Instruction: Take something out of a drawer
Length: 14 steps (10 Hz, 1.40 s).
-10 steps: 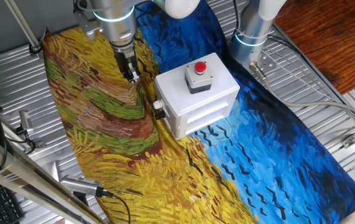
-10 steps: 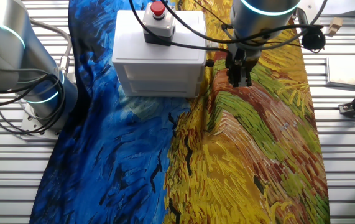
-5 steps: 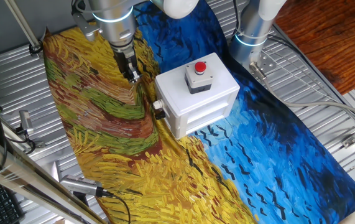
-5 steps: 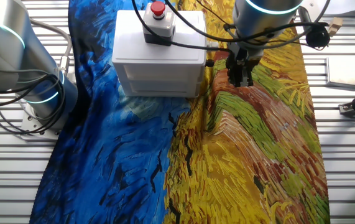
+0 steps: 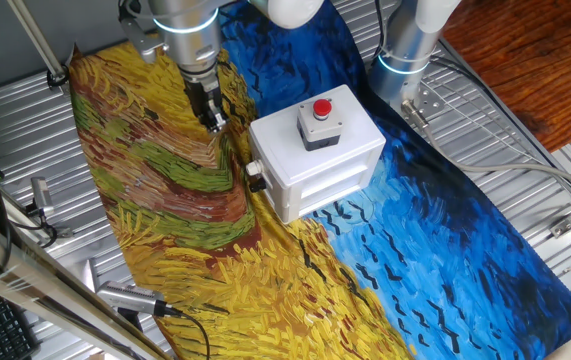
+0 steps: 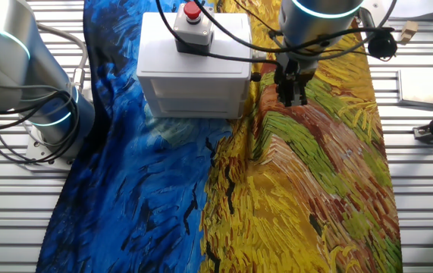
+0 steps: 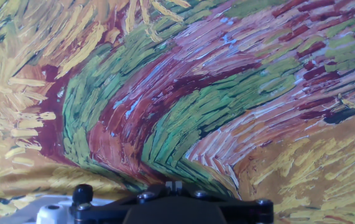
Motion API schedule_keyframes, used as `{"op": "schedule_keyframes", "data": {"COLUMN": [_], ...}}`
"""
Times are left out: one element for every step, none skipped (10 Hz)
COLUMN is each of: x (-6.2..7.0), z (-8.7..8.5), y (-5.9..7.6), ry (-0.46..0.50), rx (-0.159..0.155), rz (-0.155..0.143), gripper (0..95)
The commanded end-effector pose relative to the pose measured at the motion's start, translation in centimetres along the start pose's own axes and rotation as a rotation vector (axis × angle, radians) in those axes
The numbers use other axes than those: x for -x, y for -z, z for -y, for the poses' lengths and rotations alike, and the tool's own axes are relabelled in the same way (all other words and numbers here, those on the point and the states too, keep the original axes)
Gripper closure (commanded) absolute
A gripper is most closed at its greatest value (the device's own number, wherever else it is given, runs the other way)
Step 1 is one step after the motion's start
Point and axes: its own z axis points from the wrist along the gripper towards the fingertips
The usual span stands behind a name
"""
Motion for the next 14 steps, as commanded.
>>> {"op": "schedule_keyframes", "data": {"x": [0.1, 0.1, 0.1, 0.1, 0.1, 0.0, -0.2, -0.3, -0.2, -0.1, 0.1, 0.4, 0.7, 0.9], "z": [0.0, 0.0, 0.0, 0.0, 0.0, -0.4, -1.3, -3.0, -4.2, -5.3, -6.8, -7.7, -8.4, -9.0], "y": [0.0, 0.0, 0.0, 0.0, 0.0, 0.2, 0.4, 0.6, 0.6, 0.7, 0.8, 0.7, 0.5, 0.4], "ry": [0.086, 0.113, 0.147, 0.160, 0.158, 0.140, 0.127, 0.087, 0.049, 0.025, -0.015, -0.053, -0.088, -0.113], "rx": [0.059, 0.059, 0.057, 0.058, 0.058, 0.060, 0.060, 0.058, 0.060, 0.062, 0.057, 0.059, 0.062, 0.062], "rz": [-0.010, -0.005, -0.006, -0.006, -0.006, -0.002, -0.001, -0.002, -0.003, 0.000, -0.002, -0.002, 0.001, 0.005], "gripper": [95.0, 95.0, 95.0, 95.0, 95.0, 95.0, 95.0, 95.0, 95.0, 95.0, 95.0, 95.0, 95.0, 95.0]}}
